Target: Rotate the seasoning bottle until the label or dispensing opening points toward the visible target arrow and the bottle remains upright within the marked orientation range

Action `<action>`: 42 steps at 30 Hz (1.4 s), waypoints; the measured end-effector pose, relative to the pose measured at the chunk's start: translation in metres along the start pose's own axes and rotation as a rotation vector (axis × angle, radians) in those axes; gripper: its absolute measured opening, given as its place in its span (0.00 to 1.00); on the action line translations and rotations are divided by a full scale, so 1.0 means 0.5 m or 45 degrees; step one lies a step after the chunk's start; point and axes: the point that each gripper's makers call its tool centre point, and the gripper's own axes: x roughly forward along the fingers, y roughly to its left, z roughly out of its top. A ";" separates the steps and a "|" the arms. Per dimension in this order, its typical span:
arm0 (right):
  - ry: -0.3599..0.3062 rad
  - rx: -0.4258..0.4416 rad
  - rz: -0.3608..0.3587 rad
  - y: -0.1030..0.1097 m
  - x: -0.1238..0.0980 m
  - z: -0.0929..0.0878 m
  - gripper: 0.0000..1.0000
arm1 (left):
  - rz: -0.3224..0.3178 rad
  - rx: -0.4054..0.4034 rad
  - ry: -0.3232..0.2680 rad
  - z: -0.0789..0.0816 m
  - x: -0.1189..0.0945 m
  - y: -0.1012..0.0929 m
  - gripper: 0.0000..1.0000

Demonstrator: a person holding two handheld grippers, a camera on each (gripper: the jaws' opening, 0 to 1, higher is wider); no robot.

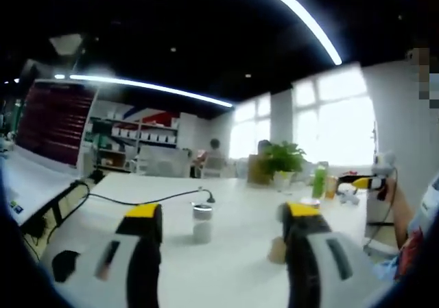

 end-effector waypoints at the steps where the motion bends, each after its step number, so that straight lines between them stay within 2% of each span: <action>1: 0.006 0.001 0.003 0.001 0.001 -0.002 0.74 | -0.002 0.017 -0.001 0.000 0.006 -0.002 0.76; 7: 0.020 -0.006 0.006 0.000 0.000 -0.005 0.74 | 0.006 0.065 -0.013 -0.005 0.055 0.000 0.76; 9: 0.022 -0.012 -0.001 -0.003 -0.003 -0.004 0.74 | 0.003 0.085 -0.046 -0.004 0.078 0.005 0.76; 14: 0.012 -0.004 -0.007 -0.004 -0.009 0.001 0.74 | -0.022 0.036 -0.015 -0.022 0.127 0.011 0.75; 19: 0.013 -0.002 -0.005 -0.003 -0.013 0.003 0.74 | -0.025 0.023 -0.031 -0.024 0.156 0.013 0.74; 22: 0.030 -0.023 -0.009 -0.002 -0.014 -0.001 0.74 | 0.002 0.082 0.000 -0.037 0.173 0.020 0.74; 30: 0.023 -0.013 -0.014 -0.003 -0.017 0.002 0.74 | -0.007 0.047 0.028 -0.062 0.234 0.033 0.72; 31: 0.025 -0.016 -0.015 -0.004 -0.018 0.001 0.74 | -0.044 -0.005 0.034 -0.071 0.248 0.028 0.72; 33: 0.025 -0.009 -0.009 -0.006 -0.022 0.003 0.74 | -0.052 -0.036 0.054 -0.086 0.265 0.036 0.73; 34: 0.009 0.013 0.000 -0.005 -0.025 0.008 0.74 | -0.052 -0.031 0.058 -0.090 0.270 0.037 0.72; 36: -0.027 0.047 0.012 -0.002 -0.031 0.019 0.73 | -0.049 0.057 0.062 -0.097 0.283 0.041 0.72; 38: -0.096 0.042 -0.052 -0.018 -0.036 0.040 0.69 | -0.047 0.066 0.054 -0.101 0.298 0.043 0.73; 39: -0.104 0.011 -0.078 -0.023 -0.039 0.044 0.69 | -0.037 0.071 0.062 -0.105 0.305 0.047 0.73; 41: -0.072 0.000 -0.080 -0.023 -0.041 0.037 0.71 | -0.004 0.189 0.076 -0.114 0.320 0.060 0.73; 42: -0.057 0.001 -0.082 -0.024 -0.041 0.033 0.72 | -0.002 0.199 0.092 -0.120 0.326 0.061 0.72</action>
